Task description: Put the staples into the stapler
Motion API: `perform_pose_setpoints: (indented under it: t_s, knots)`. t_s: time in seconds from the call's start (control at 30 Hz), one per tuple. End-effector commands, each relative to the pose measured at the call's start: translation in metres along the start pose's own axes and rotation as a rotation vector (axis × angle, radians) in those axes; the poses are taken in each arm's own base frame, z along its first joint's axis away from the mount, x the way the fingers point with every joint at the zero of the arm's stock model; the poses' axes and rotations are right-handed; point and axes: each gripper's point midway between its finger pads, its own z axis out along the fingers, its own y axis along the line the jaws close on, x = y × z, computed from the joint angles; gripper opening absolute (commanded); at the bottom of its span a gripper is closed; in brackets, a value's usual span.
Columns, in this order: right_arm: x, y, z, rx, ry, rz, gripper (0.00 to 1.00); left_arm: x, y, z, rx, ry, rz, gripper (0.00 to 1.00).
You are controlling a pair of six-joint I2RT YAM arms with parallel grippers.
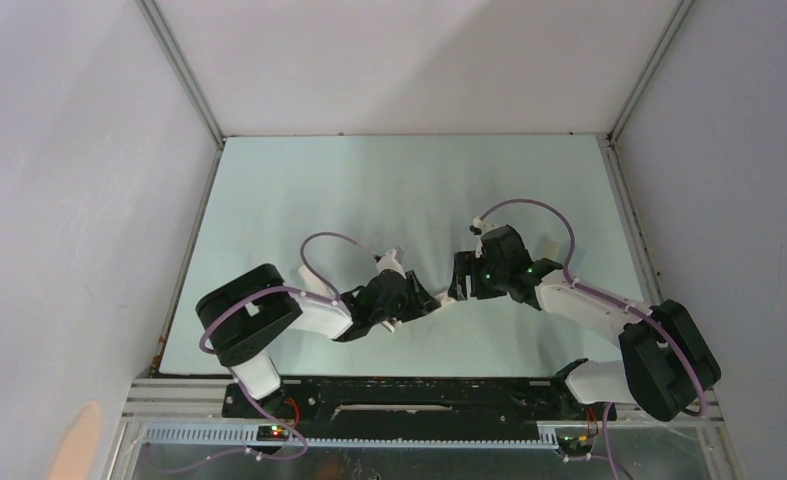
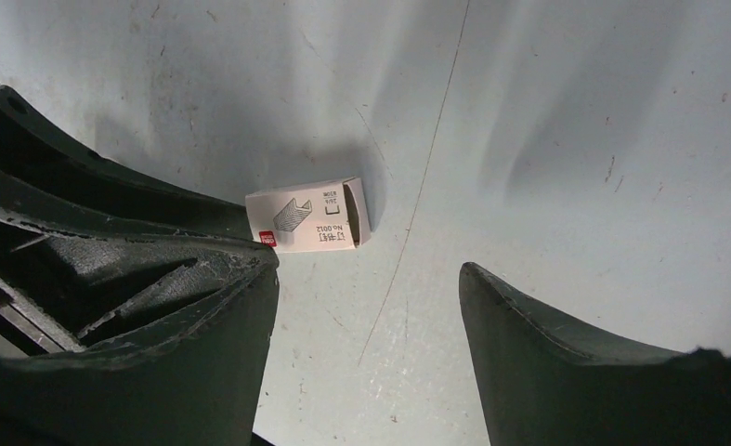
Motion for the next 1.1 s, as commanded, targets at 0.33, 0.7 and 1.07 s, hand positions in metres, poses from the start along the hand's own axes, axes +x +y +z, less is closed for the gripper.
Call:
perform_pose_setpoints:
  t_s: [0.33, 0.7, 1.07]
  knots:
    - [0.004, 0.005, 0.007, -0.023, 0.010, -0.058, 0.75, -0.024, 0.025, 0.009, -0.011, -0.054, -0.056, 0.24]
    - [-0.001, 0.027, -0.001, -0.065, -0.024, -0.334, 0.76, -0.033, 0.014, 0.004, 0.033, -0.032, 0.032, 0.37]
    - [-0.029, 0.053, -0.008, -0.139, -0.118, -0.753, 0.74, -0.043, 0.007, -0.007, 0.165, -0.020, -0.014, 0.40]
